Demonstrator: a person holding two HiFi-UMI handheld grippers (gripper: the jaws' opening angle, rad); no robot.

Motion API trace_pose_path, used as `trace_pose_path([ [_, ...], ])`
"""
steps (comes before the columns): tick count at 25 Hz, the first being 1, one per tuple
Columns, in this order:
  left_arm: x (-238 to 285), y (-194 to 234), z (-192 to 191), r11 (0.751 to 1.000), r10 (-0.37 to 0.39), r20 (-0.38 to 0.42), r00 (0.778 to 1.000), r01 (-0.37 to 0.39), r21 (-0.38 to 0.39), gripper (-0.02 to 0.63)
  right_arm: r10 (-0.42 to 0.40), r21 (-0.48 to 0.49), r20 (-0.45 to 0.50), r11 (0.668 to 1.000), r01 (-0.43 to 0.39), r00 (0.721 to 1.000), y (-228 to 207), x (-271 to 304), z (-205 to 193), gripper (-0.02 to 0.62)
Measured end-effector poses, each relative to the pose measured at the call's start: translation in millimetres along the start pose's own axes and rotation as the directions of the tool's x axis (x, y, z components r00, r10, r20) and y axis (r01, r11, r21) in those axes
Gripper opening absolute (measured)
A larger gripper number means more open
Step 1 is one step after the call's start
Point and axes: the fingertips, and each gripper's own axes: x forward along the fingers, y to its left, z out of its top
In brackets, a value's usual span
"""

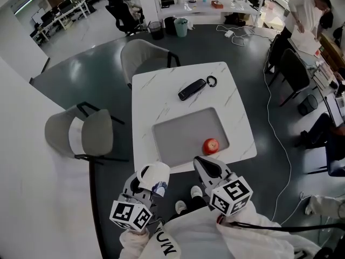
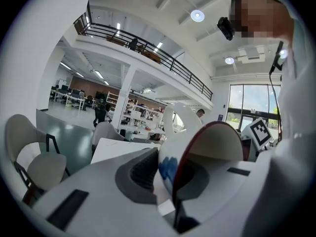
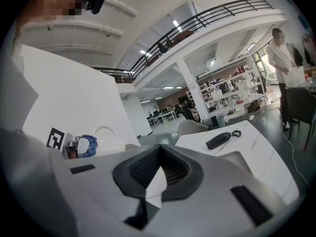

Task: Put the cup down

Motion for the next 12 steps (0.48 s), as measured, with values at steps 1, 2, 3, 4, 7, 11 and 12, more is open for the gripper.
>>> trace_pose_path([
  [1,4,2,0,1.000,0.004,-0.008,1.000,-0.004,0.003,0.032,-0.002,0.003,-0.003,1.000,0.002,1.000,-3,2,0,0.005],
  [2,8,5,-1,1.000,0.009,-0.015,1.000,-0.008,0.006,0.032,-0.003,0.008,-0.006,1.000,0.003,1.000,-6,3,0,0.005],
  [3,12,7,-2,1.000,0.012,-0.023,1.000,-0.012,0.008,0.032,-0.003,0.013,-0.009,1.000,0.003,1.000,-10,5,-1,0.005],
  [4,16,10,-3,1.000,0.015,-0.031,0.999,-0.015,0.009,0.032,-0.004,0.017,-0.012,1.000,0.004,1.000,-14,7,-2,0.005],
  [7,28,16,-10,1.000,0.015,-0.066,0.998,-0.014,0.007,0.032,-0.013,0.024,-0.017,1.000,0.013,1.000,-23,9,-1,0.005],
  [11,47,27,-21,0.999,0.023,-0.110,0.994,-0.021,0.025,0.032,-0.021,0.031,-0.015,0.999,0.021,1.000,-38,15,-1,0.005],
  [12,52,30,-22,0.999,0.026,-0.121,0.992,-0.023,0.028,0.032,-0.023,0.033,-0.015,0.999,0.024,1.000,-42,17,-1,0.005],
])
